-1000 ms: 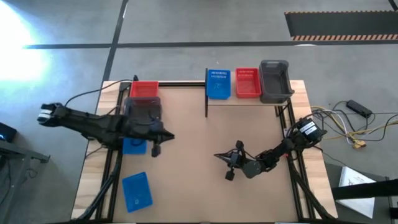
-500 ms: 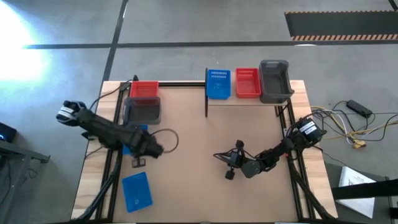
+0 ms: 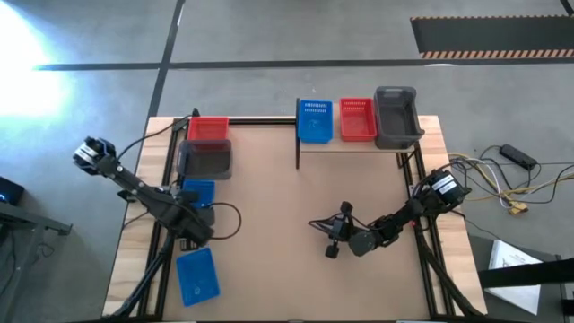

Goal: Stack baskets on shelf by color
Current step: Stack the top blue bin on the other blue bin on the shelf

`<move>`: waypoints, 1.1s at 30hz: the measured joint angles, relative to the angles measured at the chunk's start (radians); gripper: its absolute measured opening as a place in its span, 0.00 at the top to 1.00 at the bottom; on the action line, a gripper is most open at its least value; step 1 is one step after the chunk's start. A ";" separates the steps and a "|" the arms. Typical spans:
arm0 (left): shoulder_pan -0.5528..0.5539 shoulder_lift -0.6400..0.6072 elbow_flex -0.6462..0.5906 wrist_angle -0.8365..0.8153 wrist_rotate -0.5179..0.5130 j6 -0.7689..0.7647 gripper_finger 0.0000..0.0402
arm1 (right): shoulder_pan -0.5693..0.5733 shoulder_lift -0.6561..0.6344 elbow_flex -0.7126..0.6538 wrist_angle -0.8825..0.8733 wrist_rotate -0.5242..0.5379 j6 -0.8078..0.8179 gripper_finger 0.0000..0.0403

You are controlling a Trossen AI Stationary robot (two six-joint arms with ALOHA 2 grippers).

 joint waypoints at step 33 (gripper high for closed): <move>0.227 0.342 0.580 0.229 -0.056 0.479 1.00 | 0.225 -0.063 -0.018 -0.289 0.090 0.421 0.97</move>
